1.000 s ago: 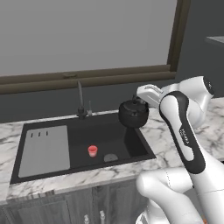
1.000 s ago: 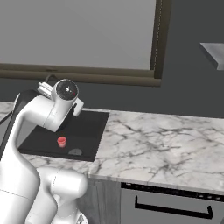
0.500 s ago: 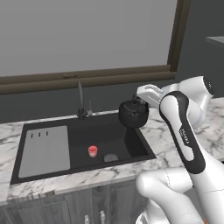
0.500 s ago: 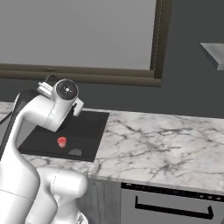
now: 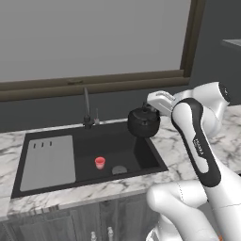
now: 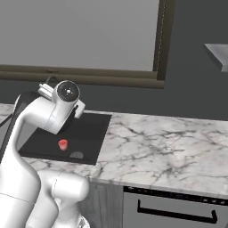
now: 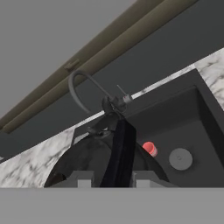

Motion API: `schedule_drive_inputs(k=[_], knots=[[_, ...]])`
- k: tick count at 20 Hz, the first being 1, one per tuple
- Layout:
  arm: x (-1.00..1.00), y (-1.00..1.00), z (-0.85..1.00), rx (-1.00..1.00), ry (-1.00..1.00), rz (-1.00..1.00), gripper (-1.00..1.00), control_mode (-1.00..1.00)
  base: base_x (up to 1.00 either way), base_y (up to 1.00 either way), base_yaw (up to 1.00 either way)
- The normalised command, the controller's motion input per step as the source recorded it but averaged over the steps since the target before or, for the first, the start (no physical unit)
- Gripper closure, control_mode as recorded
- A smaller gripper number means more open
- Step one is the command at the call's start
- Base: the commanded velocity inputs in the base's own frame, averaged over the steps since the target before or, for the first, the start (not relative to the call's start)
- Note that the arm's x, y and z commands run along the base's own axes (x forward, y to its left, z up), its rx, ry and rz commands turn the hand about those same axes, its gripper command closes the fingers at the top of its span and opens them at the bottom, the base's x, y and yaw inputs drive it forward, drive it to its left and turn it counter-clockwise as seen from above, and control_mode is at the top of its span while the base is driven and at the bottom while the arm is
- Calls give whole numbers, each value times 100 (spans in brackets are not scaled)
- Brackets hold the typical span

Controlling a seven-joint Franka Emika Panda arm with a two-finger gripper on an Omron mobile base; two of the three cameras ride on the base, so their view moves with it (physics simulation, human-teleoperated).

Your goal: Open the cabinet, pick the kettle from the cabinet, and place it in the sink.

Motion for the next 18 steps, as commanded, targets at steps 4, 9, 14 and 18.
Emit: schedule_drive_inputs(k=[4,9,14,18], knots=[[0,0,0,0,0,0,100,100,0,0,0],[0,0,0,0,0,0,100,100,0,0,0],[0,0,0,0,0,0,100,-100,0,0,0],[0,0,0,0,0,0,100,-100,0,0,0]])
